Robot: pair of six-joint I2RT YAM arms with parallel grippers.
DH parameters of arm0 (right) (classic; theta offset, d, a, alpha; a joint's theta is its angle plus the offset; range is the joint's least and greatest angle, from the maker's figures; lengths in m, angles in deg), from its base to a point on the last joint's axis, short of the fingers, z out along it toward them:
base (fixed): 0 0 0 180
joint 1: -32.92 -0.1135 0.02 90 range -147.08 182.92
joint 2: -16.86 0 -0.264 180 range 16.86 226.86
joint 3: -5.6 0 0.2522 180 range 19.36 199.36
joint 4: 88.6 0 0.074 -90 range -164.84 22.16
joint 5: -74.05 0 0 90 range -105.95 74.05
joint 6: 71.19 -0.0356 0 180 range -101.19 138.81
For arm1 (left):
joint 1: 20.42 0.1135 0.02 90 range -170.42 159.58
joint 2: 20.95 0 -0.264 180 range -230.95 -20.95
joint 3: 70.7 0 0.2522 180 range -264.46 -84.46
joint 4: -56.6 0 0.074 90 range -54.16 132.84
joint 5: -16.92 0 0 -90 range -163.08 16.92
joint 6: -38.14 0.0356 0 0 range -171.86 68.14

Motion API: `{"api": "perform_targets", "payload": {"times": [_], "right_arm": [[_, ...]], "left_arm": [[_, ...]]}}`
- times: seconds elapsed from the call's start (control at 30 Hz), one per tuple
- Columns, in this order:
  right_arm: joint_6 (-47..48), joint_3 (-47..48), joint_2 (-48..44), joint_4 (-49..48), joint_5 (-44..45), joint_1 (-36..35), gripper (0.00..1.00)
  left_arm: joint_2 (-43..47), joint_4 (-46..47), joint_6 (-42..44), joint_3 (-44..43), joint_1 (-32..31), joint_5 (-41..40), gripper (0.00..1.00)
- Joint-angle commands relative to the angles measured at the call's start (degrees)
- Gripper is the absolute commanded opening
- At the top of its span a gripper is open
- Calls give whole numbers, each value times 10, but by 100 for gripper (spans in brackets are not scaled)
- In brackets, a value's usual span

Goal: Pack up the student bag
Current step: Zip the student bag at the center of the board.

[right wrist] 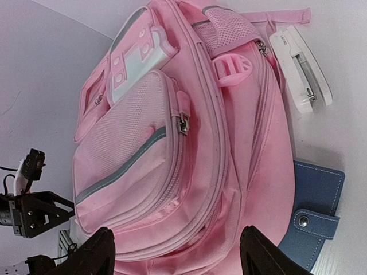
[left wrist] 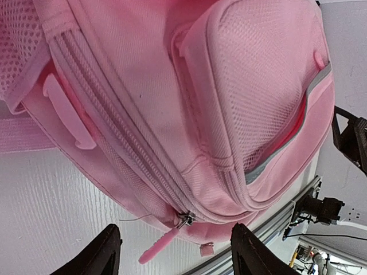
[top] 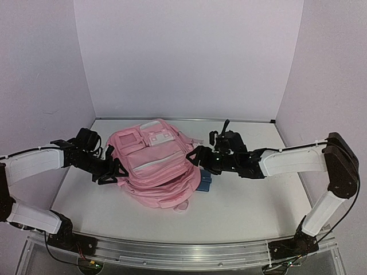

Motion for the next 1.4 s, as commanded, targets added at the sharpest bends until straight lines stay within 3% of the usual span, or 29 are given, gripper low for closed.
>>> {"api": "perform_targets", "payload": {"times": [0.0,0.13,0.3,0.63,1.03,1.23,1.37], "right_arm": [[-5,31,20,-18,-19,0,74],[-5,39,26,-18,-26,0,74],[-11,43,28,-18,-38,0,73],[-31,63,59,-18,-43,0,72],[-43,83,105,-9,-17,2,62],[-42,88,122,-10,-25,2,52],[-42,95,128,-10,-27,2,47]], "left_arm": [[6,4,3,14,3,47,66],[-13,18,10,22,2,54,64],[-49,17,22,10,2,60,31],[-46,9,24,10,2,75,9],[-23,-9,20,7,2,87,1],[-17,-23,24,5,2,82,3],[-17,-31,25,5,2,77,11]]}}
